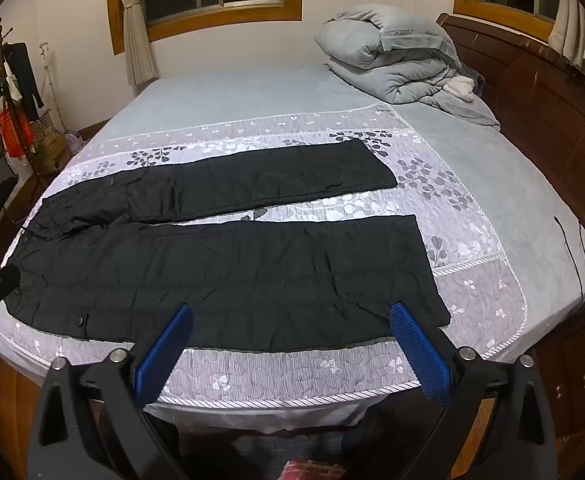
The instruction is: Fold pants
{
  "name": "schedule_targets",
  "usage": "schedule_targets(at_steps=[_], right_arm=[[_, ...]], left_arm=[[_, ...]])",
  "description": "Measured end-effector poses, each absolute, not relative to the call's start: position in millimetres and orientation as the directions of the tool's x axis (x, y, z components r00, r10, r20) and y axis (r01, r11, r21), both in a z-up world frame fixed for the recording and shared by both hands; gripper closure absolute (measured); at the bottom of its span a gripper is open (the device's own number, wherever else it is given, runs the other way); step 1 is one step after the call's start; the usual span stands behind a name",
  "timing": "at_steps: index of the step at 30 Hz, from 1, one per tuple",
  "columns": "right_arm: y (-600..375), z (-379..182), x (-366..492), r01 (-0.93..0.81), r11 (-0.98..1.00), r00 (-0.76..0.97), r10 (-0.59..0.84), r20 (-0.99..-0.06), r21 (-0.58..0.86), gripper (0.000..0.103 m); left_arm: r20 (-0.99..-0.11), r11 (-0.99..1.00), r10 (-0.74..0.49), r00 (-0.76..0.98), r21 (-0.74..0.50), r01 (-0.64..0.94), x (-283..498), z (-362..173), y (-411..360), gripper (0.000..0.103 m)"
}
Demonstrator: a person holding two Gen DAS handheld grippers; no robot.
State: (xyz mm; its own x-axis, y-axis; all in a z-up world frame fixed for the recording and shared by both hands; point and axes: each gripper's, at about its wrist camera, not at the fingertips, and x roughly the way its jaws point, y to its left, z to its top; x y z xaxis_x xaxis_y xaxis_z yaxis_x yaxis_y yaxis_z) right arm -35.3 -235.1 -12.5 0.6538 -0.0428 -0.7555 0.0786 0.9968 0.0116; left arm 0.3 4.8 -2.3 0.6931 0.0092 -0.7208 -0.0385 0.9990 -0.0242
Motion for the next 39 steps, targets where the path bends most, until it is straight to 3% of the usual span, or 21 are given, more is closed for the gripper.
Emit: schedule_targets(at_steps=[39], right_arm=[[-236.0,-13.7,-30.1,0.077,0.997,0.65,-0.043,-0.759,0.009,0.004]], left_arm=[[-0.715,0.999,0.021,0.699,-0.002,-0.032,3.5,3.1,1.6,0.003]])
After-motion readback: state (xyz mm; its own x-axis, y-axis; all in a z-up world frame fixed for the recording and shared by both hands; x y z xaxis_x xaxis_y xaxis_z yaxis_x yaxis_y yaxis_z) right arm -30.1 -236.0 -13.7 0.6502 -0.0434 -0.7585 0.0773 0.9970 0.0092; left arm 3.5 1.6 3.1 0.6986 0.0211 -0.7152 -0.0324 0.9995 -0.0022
